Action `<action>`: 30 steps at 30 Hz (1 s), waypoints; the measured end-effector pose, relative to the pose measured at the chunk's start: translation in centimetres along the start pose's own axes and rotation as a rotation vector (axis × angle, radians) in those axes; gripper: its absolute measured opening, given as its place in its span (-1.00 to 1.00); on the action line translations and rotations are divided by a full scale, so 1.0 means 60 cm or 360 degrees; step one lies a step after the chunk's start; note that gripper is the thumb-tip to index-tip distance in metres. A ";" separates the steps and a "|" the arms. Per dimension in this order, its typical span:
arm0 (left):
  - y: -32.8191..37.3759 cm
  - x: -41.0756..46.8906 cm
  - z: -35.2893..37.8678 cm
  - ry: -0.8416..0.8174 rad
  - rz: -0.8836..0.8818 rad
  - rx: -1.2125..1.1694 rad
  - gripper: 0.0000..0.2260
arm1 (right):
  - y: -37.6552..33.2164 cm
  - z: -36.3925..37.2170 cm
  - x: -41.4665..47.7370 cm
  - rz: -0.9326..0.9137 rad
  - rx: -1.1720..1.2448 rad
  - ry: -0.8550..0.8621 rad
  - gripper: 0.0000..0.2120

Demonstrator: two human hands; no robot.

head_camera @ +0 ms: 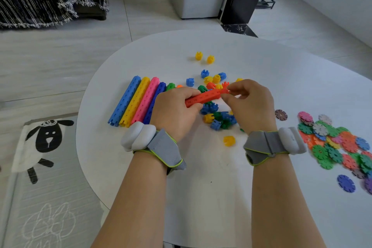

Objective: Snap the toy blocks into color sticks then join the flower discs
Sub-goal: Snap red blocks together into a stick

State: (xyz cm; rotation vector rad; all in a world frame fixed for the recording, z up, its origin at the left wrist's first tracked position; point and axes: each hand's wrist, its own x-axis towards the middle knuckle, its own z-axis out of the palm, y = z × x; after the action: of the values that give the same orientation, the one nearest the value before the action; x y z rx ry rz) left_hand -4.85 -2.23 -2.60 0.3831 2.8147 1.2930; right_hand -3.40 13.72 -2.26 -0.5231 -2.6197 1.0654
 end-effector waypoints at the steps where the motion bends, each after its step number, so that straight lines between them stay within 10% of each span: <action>1: 0.001 0.000 0.000 -0.0002 0.0010 0.0005 -0.73 | -0.001 -0.005 -0.003 -0.0037 0.0138 0.0003 -0.91; 30: 0.010 -0.005 0.000 -0.0013 0.0073 -0.0047 -0.75 | 0.001 -0.017 -0.018 0.0124 0.0992 -0.0170 -0.88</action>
State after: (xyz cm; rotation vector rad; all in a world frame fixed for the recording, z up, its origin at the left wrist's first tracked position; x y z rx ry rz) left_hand -4.42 -1.93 -2.19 0.4537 2.7925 1.3363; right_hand -2.00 13.94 -1.71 -0.4267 -2.1774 1.8704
